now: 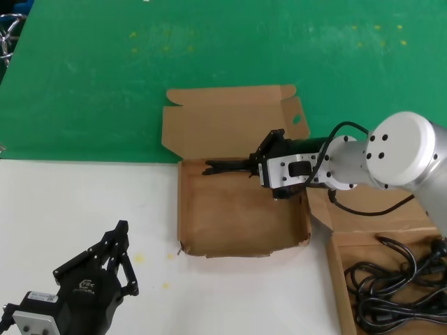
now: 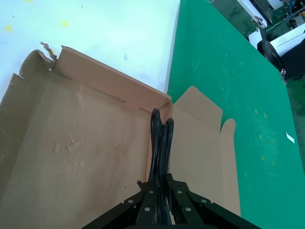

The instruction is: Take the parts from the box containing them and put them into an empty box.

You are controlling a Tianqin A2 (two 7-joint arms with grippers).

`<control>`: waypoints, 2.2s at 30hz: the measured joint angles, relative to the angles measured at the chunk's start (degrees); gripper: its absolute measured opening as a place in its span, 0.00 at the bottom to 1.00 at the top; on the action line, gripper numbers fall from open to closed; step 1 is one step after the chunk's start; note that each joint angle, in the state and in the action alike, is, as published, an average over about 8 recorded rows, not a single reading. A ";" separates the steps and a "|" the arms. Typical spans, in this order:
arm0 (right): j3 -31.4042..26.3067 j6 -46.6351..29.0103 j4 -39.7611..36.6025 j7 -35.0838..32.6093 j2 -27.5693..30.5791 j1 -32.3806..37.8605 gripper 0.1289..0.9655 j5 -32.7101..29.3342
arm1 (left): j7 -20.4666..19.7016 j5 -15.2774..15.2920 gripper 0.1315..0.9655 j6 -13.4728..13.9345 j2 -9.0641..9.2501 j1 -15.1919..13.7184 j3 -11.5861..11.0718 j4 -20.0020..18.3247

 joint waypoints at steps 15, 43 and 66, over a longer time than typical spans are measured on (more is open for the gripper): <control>0.96 2.24 -2.35 -2.13 -0.67 0.09 0.14 3.08 | 0.00 0.00 0.00 0.00 0.00 0.00 0.00 0.00; 18.91 -0.07 48.02 45.15 10.22 -23.65 0.69 -2.94 | 0.00 0.00 0.00 0.00 0.00 0.00 0.00 0.00; 27.95 7.90 57.72 51.32 7.54 -36.20 1.00 -1.64 | 0.00 0.00 0.03 0.00 0.00 0.00 0.00 0.00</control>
